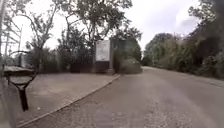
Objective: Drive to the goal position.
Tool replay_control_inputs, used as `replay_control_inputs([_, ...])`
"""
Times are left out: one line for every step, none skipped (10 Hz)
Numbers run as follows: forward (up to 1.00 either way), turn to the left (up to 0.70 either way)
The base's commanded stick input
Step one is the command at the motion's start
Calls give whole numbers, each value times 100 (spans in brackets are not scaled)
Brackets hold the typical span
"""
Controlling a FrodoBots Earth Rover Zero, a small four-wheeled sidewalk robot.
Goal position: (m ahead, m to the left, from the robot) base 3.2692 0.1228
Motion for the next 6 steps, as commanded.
replay_control_inputs([70,0])
replay_control_inputs([70,0])
replay_control_inputs([70,0])
replay_control_inputs([70,1])
replay_control_inputs([70,1])
replay_control_inputs([70,2])
